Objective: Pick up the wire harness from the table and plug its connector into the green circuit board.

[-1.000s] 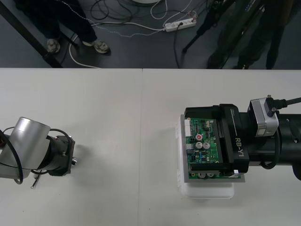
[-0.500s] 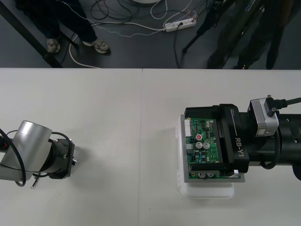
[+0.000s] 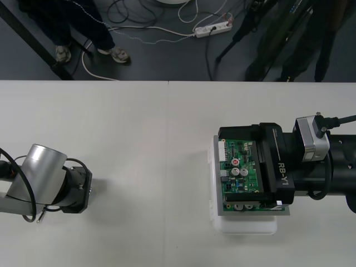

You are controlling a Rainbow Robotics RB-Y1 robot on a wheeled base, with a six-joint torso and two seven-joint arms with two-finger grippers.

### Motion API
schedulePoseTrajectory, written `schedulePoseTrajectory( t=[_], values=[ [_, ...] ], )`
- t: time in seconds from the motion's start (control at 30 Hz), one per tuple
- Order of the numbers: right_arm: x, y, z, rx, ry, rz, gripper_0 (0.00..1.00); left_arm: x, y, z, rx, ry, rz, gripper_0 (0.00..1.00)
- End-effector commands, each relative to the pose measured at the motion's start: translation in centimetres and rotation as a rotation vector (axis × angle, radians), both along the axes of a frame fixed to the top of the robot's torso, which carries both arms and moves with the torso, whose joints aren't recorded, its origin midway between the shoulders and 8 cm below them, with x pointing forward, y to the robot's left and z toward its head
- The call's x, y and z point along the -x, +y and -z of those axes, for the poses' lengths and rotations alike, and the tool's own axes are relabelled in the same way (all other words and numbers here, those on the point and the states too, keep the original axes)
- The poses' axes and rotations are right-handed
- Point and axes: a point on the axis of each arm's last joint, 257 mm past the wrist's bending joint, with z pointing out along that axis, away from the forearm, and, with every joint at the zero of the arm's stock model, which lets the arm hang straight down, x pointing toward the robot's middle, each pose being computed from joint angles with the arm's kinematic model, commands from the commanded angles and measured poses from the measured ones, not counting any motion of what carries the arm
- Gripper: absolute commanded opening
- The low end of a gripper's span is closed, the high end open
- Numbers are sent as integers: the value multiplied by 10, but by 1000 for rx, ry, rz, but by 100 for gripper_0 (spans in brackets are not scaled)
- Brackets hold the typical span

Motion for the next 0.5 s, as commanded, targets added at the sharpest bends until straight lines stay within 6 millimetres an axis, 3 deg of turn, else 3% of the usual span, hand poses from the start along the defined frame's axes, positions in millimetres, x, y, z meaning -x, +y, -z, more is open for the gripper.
schedulePoseTrajectory(
  t=[0.03,0.33,0.4,0.5],
  values=[
    [2,-4,-6,12,-18,16,100,7,-13,8,9,25,57,67],
    [2,-4,-6,12,-18,16,100,-1,-6,6,0,10,44,62],
    [2,-4,-6,12,-19,16,100,0,-6,7,0,12,43,55],
    [1,-5,-5,13,-21,16,100,3,-5,9,2,19,38,33]
  ],
)
